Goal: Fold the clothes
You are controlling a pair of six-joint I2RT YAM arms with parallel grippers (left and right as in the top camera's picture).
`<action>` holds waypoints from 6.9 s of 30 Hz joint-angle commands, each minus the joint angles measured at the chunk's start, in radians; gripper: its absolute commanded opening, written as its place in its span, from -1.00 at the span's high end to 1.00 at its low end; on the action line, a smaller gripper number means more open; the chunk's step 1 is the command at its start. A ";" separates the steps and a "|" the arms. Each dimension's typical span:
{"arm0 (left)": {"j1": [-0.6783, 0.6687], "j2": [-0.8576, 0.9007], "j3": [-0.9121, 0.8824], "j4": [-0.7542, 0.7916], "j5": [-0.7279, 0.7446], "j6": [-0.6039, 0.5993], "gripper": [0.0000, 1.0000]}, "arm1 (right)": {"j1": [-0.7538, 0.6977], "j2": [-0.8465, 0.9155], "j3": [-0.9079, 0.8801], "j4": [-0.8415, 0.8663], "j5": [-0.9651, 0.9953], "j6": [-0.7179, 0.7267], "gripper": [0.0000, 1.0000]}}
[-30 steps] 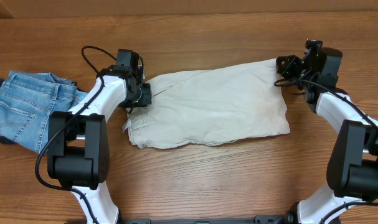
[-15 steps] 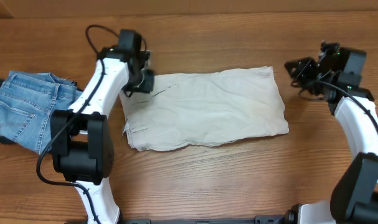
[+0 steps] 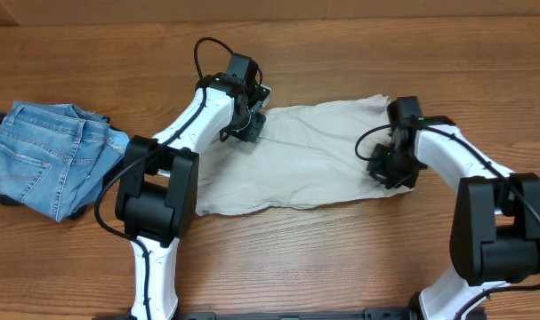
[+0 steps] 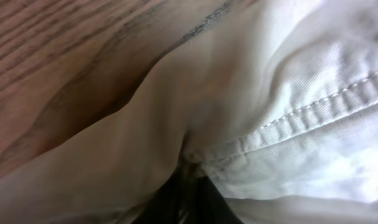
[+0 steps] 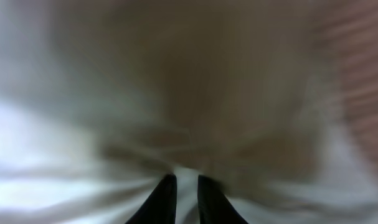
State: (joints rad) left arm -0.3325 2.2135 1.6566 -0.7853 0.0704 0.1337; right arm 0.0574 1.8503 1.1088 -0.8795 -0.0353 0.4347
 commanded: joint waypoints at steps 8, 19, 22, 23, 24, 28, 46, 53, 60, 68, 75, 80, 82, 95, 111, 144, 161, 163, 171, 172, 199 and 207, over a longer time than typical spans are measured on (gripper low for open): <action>0.052 -0.048 0.246 -0.232 -0.178 -0.099 0.31 | -0.164 -0.064 0.123 -0.093 -0.136 -0.105 0.92; -0.166 -0.205 0.037 -0.393 -0.010 -0.276 0.62 | 0.010 -0.095 0.160 0.101 -0.640 -0.307 0.92; -0.165 -0.205 -0.163 -0.284 0.034 -0.317 0.64 | 0.086 0.043 0.160 0.156 -0.655 -0.218 0.92; -0.166 -0.205 -0.205 -0.249 0.051 -0.317 0.64 | 0.099 0.071 0.160 0.172 -0.686 -0.217 0.92; -0.167 -0.205 -0.261 -0.210 0.054 -0.317 0.62 | 0.119 0.123 0.160 0.207 -0.710 -0.174 0.92; -0.166 -0.205 -0.377 -0.198 0.055 -0.327 0.63 | 0.124 0.242 0.160 0.403 -0.618 0.030 0.92; -0.164 -0.326 -0.103 -0.251 -0.099 -0.286 0.32 | -0.238 0.042 0.194 0.605 -0.978 0.016 0.92; -0.156 -0.236 -0.095 -0.020 -0.029 -0.235 0.49 | -0.033 -0.066 0.157 0.051 -0.560 -0.278 0.86; -0.114 -0.014 -0.096 0.002 -0.037 -0.238 0.82 | 0.238 -0.043 0.007 0.056 -0.319 -0.249 0.87; 0.023 -0.013 -0.096 0.008 -0.078 -0.146 0.70 | 0.058 -0.023 -0.147 0.050 -0.082 -0.011 0.91; 0.102 -0.018 0.097 -0.207 -0.191 -0.089 0.42 | -0.014 -0.023 -0.145 -0.009 -0.123 -0.016 0.91; 0.176 -0.019 0.257 -0.417 -0.208 -0.124 0.52 | -0.014 -0.077 -0.132 -0.022 -0.212 -0.101 0.91; 0.180 -0.032 0.312 -0.521 -0.154 -0.138 0.62 | -0.014 -0.171 -0.116 -0.022 -0.303 -0.183 0.91; -0.003 -0.241 0.020 -0.581 -0.006 -0.481 0.44 | 0.224 -0.352 -0.081 0.177 -0.516 -0.269 0.77; 0.018 -0.239 -0.370 -0.027 -0.105 -0.512 0.64 | 0.161 -0.010 -0.081 0.062 -0.051 0.160 0.92; 0.363 -0.250 -0.510 0.259 0.507 -0.465 -0.45 | 0.149 -0.010 -0.081 0.088 -0.158 0.085 0.87; 0.333 -0.442 0.079 -0.425 0.120 -0.226 0.92 | -0.063 -0.457 -0.057 0.006 -0.158 0.032 0.88; 0.229 -0.442 0.114 -0.437 0.024 -0.226 0.92 | -0.081 -0.488 -0.057 0.005 -0.158 0.032 0.88; -0.111 -0.385 0.114 -0.448 -0.306 -0.289 0.92 | -0.081 -0.491 -0.057 -0.009 -0.180 0.028 0.88; -0.102 -0.383 0.114 -0.445 -0.306 -0.318 0.92 | -0.081 -0.491 -0.057 -0.013 -0.180 0.028 0.88; 0.241 -0.383 0.095 -0.605 -0.275 -0.435 -0.16 | 0.092 0.024 -0.060 0.276 -0.043 -0.022 0.92; 0.241 -0.383 0.095 -0.566 -0.146 -0.440 -0.42 | -0.212 0.024 -0.040 0.241 -0.190 -0.089 0.92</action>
State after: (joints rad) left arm -0.0963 1.8229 1.7401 -1.3640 -0.1390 -0.2901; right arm -0.1024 1.8507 1.0683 -0.6262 -0.1761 0.4217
